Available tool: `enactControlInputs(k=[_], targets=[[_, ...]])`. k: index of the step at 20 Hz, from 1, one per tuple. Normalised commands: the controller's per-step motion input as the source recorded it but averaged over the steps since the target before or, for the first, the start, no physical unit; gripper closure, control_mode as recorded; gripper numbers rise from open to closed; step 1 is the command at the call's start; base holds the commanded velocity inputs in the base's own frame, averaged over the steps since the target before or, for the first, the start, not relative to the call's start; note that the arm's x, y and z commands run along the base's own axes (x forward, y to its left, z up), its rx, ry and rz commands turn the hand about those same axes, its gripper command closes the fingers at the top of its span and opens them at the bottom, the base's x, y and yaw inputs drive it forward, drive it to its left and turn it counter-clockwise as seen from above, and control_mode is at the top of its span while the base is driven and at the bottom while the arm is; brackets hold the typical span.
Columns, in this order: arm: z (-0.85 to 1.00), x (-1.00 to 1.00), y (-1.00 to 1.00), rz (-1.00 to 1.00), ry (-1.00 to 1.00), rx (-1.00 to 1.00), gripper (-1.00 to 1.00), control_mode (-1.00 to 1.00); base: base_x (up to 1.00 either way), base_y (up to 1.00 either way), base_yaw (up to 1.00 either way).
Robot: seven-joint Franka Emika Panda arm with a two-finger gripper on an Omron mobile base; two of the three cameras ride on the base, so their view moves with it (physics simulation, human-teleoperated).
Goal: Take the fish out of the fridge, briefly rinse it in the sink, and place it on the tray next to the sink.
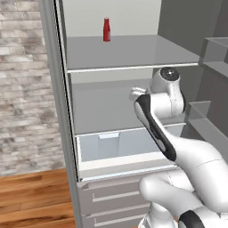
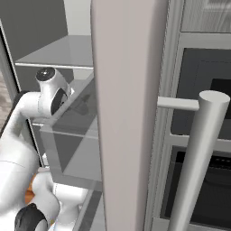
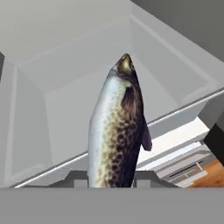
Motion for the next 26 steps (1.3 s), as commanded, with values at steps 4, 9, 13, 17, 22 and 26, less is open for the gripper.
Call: enactControlInputs(k=[4,9,13,17,22,26], targets=[[0.13,-1.00,0.00,-0.02,-0.11,0.00,1.00,-1.00,0.00,0.00,0.00],[0.23,-0.81,0.00,0.00,-0.38,0.00,1.00,-1.00,0.00,0.00,0.00],[-0.02,-0.25,0.09,0.11,-0.01,0.00,1.00,-1.00,0.00,0.00,0.00],[0.00,0.00,0.00,0.00,0.00,0.00,1.00,1.00,-0.59,0.15,0.75],[0.00,0.00,0.00,0.00,0.00,0.00,1.00,1.00,-0.05,0.00,0.98],[0.00,0.00,0.00,0.00,0.00,0.00,1.00,1.00,0.00,0.02,0.98]])
